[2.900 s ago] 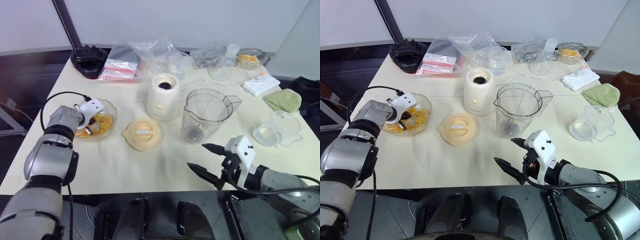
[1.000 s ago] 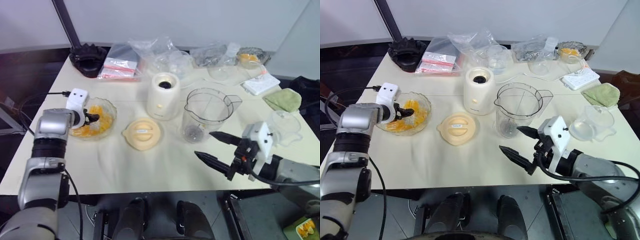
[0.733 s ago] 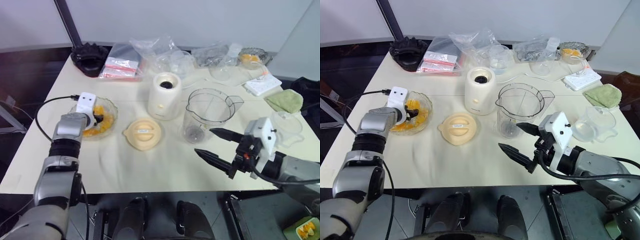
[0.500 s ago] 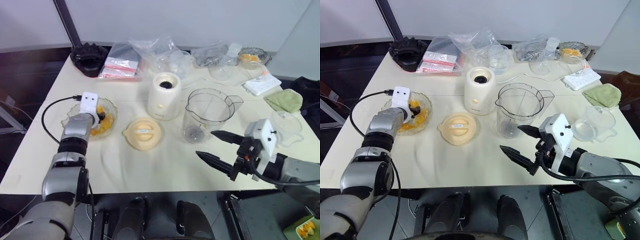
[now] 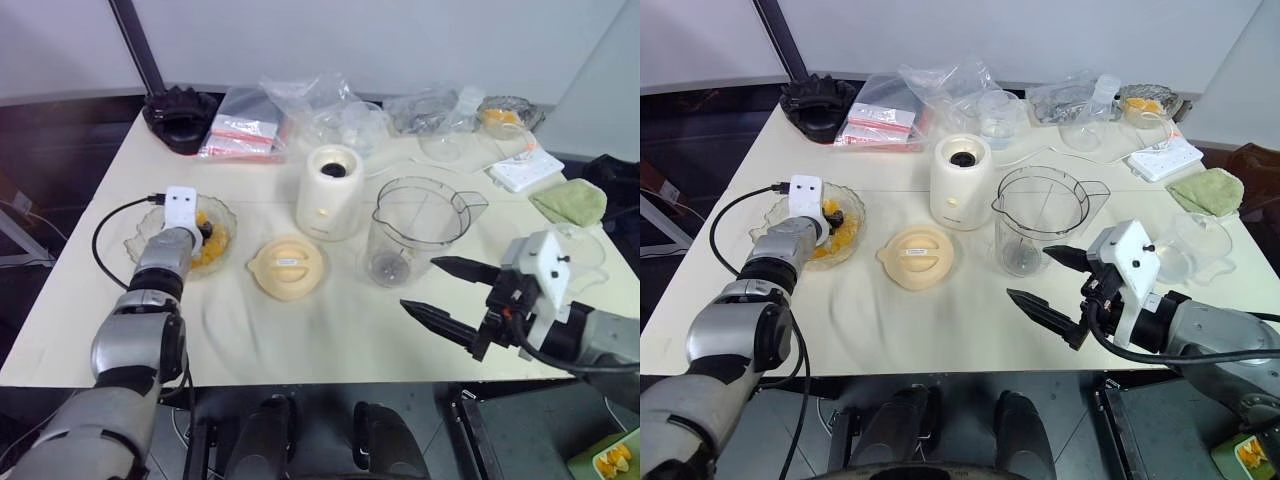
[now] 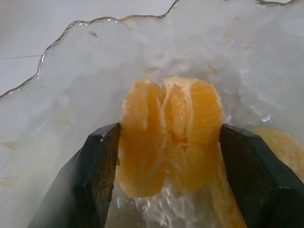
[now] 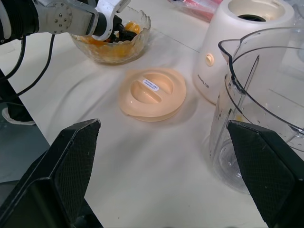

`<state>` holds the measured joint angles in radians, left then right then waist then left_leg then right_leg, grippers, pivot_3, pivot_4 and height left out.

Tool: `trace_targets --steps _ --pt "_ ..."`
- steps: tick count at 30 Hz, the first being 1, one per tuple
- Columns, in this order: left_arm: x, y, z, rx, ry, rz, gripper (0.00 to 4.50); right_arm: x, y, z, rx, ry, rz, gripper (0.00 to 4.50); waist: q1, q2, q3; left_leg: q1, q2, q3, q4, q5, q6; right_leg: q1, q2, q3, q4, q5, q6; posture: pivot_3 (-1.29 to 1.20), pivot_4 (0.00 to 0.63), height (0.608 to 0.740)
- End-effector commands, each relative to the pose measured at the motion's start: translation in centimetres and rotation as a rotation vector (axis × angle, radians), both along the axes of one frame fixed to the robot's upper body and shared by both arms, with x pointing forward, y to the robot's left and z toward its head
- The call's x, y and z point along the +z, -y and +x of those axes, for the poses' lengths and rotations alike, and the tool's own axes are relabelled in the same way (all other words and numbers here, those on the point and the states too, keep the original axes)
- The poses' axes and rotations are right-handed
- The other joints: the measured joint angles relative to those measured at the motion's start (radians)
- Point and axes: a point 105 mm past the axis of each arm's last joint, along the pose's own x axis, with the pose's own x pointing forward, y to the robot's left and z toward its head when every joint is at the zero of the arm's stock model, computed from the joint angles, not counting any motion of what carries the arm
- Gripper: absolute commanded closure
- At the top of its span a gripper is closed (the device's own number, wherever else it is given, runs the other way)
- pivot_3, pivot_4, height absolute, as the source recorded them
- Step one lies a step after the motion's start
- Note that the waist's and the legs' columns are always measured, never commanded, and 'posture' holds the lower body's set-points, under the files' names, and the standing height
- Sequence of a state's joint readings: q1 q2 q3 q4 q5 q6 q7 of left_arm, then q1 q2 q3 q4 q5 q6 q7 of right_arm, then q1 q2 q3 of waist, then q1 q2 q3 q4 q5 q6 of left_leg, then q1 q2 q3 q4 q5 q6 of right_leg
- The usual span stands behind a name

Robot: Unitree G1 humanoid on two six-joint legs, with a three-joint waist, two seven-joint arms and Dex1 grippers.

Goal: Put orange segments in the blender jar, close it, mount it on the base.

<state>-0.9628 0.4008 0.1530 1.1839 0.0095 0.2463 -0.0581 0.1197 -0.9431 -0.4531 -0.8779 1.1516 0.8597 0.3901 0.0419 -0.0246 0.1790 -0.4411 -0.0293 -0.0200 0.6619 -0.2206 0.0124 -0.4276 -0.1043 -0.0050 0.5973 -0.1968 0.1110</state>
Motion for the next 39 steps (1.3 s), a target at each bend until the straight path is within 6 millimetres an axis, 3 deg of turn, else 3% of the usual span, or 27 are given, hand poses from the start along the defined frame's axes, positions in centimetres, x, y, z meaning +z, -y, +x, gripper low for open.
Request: trace_targets --steps 1,5,14,20,23,29,39 --pt "0.9 0.3 0.5 -0.001 0.030 -0.009 2.48 0.7 -0.1 -0.3 0.007 0.046 -0.018 0.00 -0.001 0.000 0.000 0.000 0.000 0.000 0.000 0.000 0.000 0.000 0.000 0.000 0.000 0.000 0.000 0.00 0.150 0.740" --pt "1.0 0.2 0.5 0.001 0.033 -0.004 4.48 0.7 -0.1 -0.3 0.004 0.047 -0.017 0.00 -0.001 0.000 0.000 0.000 0.000 0.000 0.000 0.000 0.000 0.000 0.000 0.000 0.000 0.000 0.000 0.00 0.150 0.740" --pt "3.8 -2.1 -0.1 -0.002 0.068 0.046 4.48 0.5 0.4 -0.5 -0.003 0.033 -0.027 0.00 -0.006 0.000 0.000 0.000 0.000 0.001 0.000 0.000 0.000 0.000 0.000 0.000 -0.001 0.001 0.001 0.00 0.150 0.740" --pt "6.8 -1.9 -2.0 -0.033 0.101 0.077 4.48 0.2 0.7 -0.4 -0.003 0.024 -0.027 0.00 -0.001 0.000 0.000 -0.001 0.001 0.001 0.000 -0.002 -0.003 -0.001 0.000 0.002 -0.002 0.001 0.000 0.00 0.150 0.740" --pt "8.9 -0.8 -3.5 -0.071 0.118 0.088 4.48 -0.2 0.8 -0.1 0.002 0.013 -0.027 0.00 -0.004 0.000 0.000 -0.001 0.002 0.001 0.000 -0.002 -0.003 -0.001 -0.001 0.002 -0.003 0.001 -0.001 0.00 0.150 0.740" --pt "10.4 0.4 -4.9 -0.133 0.109 0.080 4.48 -0.3 1.0 0.2 0.012 0.010 -0.023 0.00 -0.004 0.000 0.000 -0.001 0.002 0.001 0.000 -0.002 -0.003 -0.001 0.000 0.001 -0.003 0.001 -0.001 0.00 0.150 0.740" --pt "16.6 5.3 -5.9 -0.644 0.178 0.009 4.48 0.7 2.7 0.2 -0.038 0.016 0.003 0.00 0.000 0.001 0.001 -0.001 0.003 0.003 0.000 -0.002 -0.003 -0.001 0.002 0.000 -0.004 0.000 -0.002 0.00 0.150 0.740"
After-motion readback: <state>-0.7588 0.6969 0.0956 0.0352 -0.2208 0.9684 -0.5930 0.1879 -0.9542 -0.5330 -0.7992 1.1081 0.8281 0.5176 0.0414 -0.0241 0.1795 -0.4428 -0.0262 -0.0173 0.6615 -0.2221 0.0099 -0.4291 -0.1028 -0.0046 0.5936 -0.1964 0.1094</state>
